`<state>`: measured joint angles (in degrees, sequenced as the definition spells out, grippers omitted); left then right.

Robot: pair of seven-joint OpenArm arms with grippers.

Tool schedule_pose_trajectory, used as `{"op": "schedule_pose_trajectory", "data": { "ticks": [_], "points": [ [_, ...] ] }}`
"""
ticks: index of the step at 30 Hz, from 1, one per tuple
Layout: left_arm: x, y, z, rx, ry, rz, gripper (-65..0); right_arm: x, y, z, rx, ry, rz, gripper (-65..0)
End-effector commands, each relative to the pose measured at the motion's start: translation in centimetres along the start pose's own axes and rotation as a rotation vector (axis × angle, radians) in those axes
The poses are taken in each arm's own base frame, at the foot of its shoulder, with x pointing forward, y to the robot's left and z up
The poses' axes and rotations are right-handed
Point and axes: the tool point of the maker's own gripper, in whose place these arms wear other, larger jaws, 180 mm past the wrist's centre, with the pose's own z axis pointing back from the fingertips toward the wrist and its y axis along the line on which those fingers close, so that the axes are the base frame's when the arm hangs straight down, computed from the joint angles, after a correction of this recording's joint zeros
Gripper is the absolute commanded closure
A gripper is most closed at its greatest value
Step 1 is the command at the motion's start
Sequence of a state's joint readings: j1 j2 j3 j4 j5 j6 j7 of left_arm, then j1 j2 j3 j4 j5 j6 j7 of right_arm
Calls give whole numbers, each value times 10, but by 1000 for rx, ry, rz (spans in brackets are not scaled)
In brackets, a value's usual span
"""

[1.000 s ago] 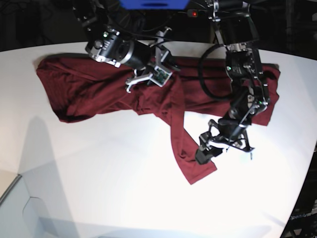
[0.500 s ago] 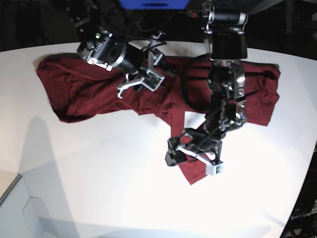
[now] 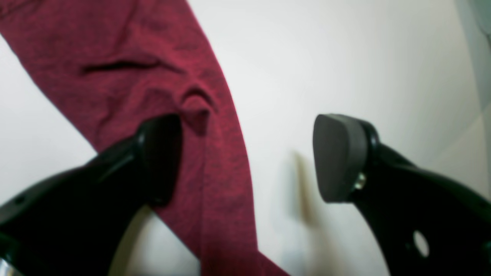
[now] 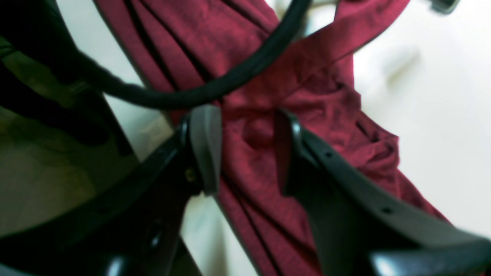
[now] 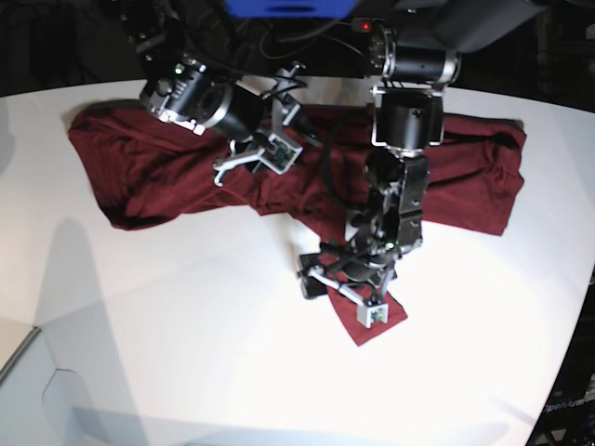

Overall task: Layout the t-shirt on the table in an organized manner, then fold the t-shirt properly
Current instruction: 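Fold the sleeve across the shirt body with the left gripper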

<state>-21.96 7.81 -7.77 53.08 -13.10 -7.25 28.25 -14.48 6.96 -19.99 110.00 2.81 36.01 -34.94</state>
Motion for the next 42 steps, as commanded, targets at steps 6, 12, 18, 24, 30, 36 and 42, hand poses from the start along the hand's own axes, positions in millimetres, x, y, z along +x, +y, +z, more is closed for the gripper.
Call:
{"op": "schedule_pose_trajectory", "data": {
  "ticks": [6, 12, 18, 24, 30, 36, 42],
  "points": [
    [11, -2, -8, -9, -47, 7, -517, 14, -2, 2, -2, -51, 2, -237],
    [3, 2, -13, 11, -12, -23, -390, 14, -2, 2, -3, -56, 2, -237],
    [-3, 9, -14, 38, 12, -70, -232, 16, -8, 1, -15, -57, 8, -237],
    [8, 15, -10, 48, -18, -80, -222, 16, -10, 2, -21, -56, 6, -237],
    [4, 31, -5, 101, -18, -65, 0, 16, -10, 2, -21, -56, 6, -237],
    [13, 37, 0, 134, -51, -51, -2, 16, -10, 2, -21, -56, 6, -237],
    [72, 36, 51, 103, -298, 43, -2, 13, -11, 1, -20, -50, 3, -237]
  ]
}}
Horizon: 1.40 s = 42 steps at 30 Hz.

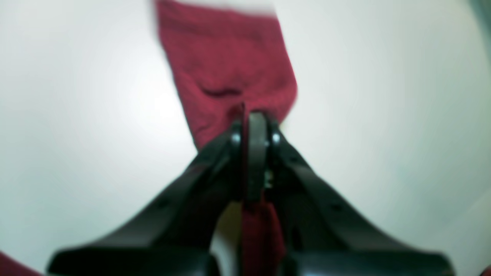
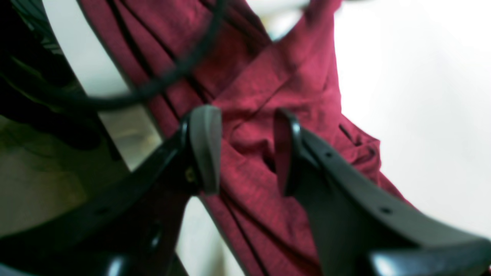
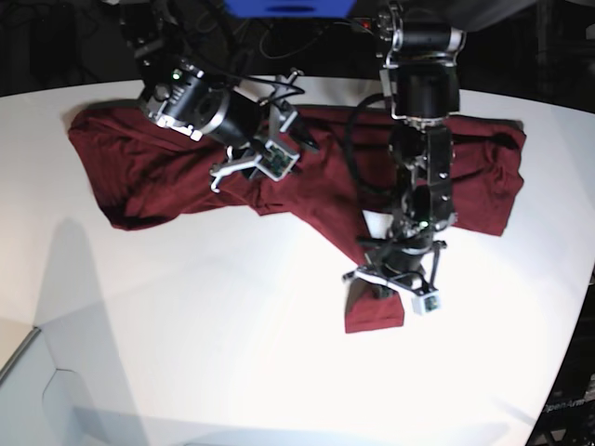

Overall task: Layout the t-shirt on the table in an organized manner, then fold the t-shirt properly
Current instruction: 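Fold the sleeve across the shirt body with the left gripper, then release the sleeve and move the left gripper to the shirt's end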

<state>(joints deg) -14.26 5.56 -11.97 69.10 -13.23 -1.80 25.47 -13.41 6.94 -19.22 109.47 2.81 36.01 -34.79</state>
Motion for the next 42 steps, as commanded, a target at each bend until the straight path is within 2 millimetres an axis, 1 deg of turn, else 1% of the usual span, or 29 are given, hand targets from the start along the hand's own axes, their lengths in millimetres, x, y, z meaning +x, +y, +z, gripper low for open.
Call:
{"op": "schedule_pose_trajectory", "data": {
  "ticks": [1, 2, 3, 5, 8, 10, 12, 14, 17, 19, 22, 25, 28, 30, 33, 35, 39, 42],
  "points": [
    [39, -20, 5, -56, -105, 10, -2, 11, -2, 2, -2, -44, -1, -237],
    [47, -16, 12, -58, -115, 1, -2, 10, -1, 2, -2, -43, -2, -237],
    [51, -14, 18, -61, -113, -1, -2, 9, -1, 1, -1, -40, -3, -237],
    [61, -13, 32, -83, -125, 14, -2, 8, -1, 1, 0, -38, -5, -237],
    [67, 7, 56, -69, -150, 79, -2, 8, -1, 1, 2, -38, -4, -237],
    [61, 24, 69, -44, -152, 113, -2, 8, -1, 1, 2, -38, -4, -237],
    [50, 39, 82, -18, -147, 139, -2, 8, -1, 1, 2, -38, -4, -237],
    [42, 50, 95, 6, -146, 144, -2, 9, -1, 1, 2, -40, -4, -237],
    [34, 68, 114, 49, -152, 145, -2, 10, 0, 0, 3, -42, -5, -237],
    [35, 75, 124, 68, -165, 140, -2, 10, 1, 0, 6, -45, -6, -237],
    [31, 84, 136, 94, -166, 136, -2, 10, 1, 0, 7, -45, -5, -237],
    [36, 90, 149, 116, -188, 126, -2, 11, 1, 0, 8, -48, -6, -237],
    [36, 94, 161, 133, -198, 113, -2, 13, -1, 0, 4, -52, -1, -237],
    [32, 96, 166, 140, -193, 107, -2, 13, -2, 0, 2, -50, 2, -237],
    [26, 108, 177, 177, -185, 110, -2, 14, -3, 0, -1, -50, 4, -237],
    [20, 115, 180, 196, -172, 113, -2, 14, -3, 0, -1, -50, 4, -237],
    [4, 122, 184, 216, -132, 116, -2, 14, -3, 0, -1, -53, 4, -237],
    [-3, 125, 182, 223, -113, 124, -2, 14, -3, 0, 1, -55, 2, -237]
  ]
}}
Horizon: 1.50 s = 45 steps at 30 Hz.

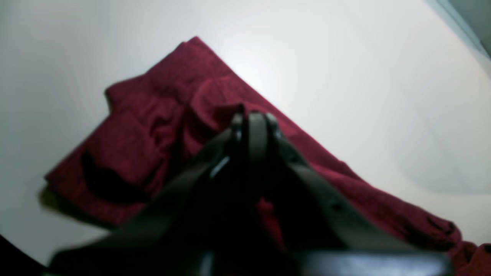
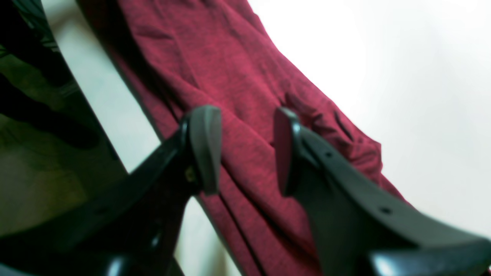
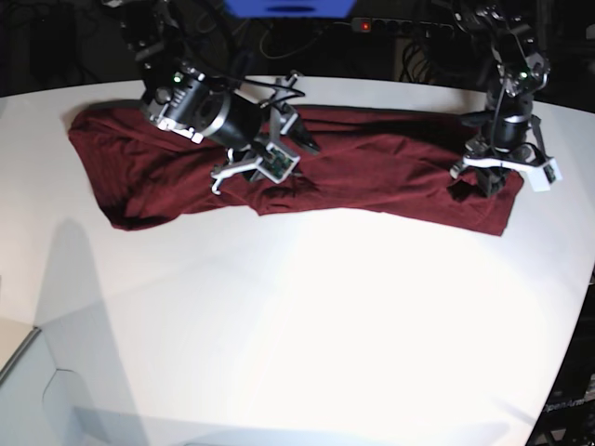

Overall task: Layout the t-shirt on the table in an organized manner, then fold the t-shirt properly
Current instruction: 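Release the sleeve and move the left gripper to the shirt's end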

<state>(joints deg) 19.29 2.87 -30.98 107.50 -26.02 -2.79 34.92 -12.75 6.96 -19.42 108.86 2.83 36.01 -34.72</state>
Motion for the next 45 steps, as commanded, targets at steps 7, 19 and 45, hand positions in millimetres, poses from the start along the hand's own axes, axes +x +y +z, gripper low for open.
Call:
{"op": "schedule_pose_trajectory", "data": {
  "ticks": [7, 19, 45],
  "points": [
    [-4, 32, -3, 72, -2, 38, -2, 13, -2, 2, -4, -52, 0, -237],
    [-19, 53, -13, 122, 37, 89, -45, 13, -2, 2, -4, -50, 0, -240],
    [49, 77, -30, 22, 43, -100, -332, -2, -60, 24, -179, -35, -79, -323]
  ]
}}
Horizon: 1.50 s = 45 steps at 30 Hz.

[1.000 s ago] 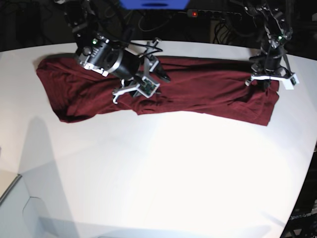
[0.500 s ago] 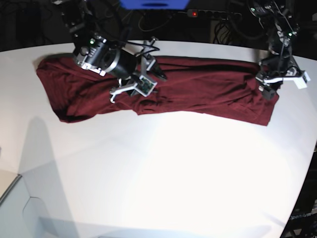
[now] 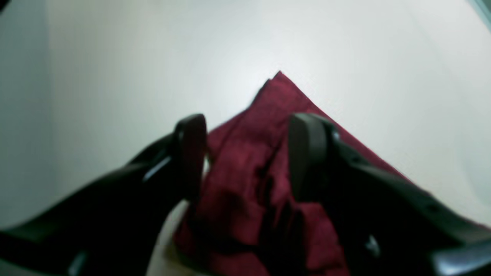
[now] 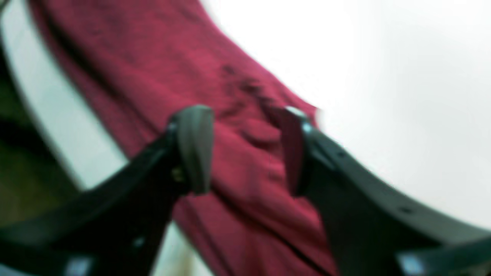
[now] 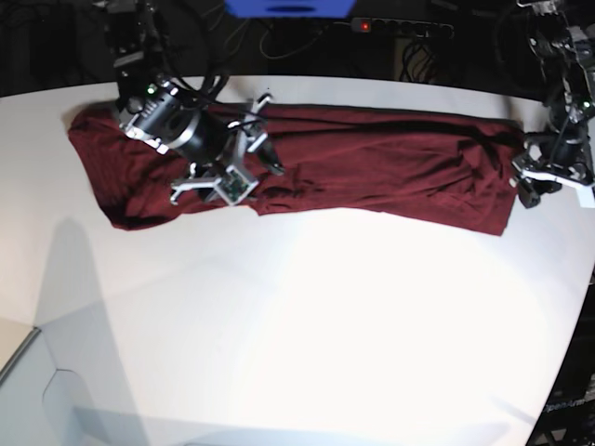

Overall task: Layout the t-shirt on the table in an organized manner, then fold the t-shirt properly
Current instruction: 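Release the sleeve and move the left gripper to the shirt's end, then grasp the shirt end with the left gripper and pull it straight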

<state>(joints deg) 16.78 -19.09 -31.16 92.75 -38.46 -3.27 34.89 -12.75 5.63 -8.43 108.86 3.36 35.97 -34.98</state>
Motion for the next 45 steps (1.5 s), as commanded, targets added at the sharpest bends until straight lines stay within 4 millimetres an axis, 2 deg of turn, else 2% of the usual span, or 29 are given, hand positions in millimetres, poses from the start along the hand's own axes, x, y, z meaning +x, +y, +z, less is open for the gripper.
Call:
{"op": "schedule_pose_trajectory", "data": {
  "ticks": [1, 3, 6, 9, 11, 15, 19, 26, 33, 45],
  "points": [
    [8, 4, 0, 3, -21, -4, -333, 12, -14, 5, -46, -53, -25, -351],
    [12, 7, -8, 8, -18, 0, -333, 10, -32, 10, -107, -59, -70, -388],
    [15, 2, -15, -42, -11, -37, -333, 4, -48, 17, -156, -53, -92, -392],
    [18, -6, -19, -101, -7, -84, -334, -2, -51, 19, -167, -40, -102, -392],
    [16, -8, -24, -113, 6, -145, -366, -8, -53, 19, -170, -28, -114, -392],
    [6, -17, -31, -113, 48, -305, -458, -13, -51, 18, -166, -15, -124, -392],
    [-2, -21, -30, -157, 73, -385, -506, -19, -48, 18, -161, -3, -131, -392],
    [-16, -33, -27, -244, 129, -444, -511, -18, -46, 18, -157, -4, -134, -392],
    [-51, -20, -36, -238, 237, -391, -511, -16, -43, 16, -155, -11, -144, -392],
    [-82, -4, -40, -215, 322, -336, -509, -16, -41, 15, -148, -12, -144, -392]
  ]
}}
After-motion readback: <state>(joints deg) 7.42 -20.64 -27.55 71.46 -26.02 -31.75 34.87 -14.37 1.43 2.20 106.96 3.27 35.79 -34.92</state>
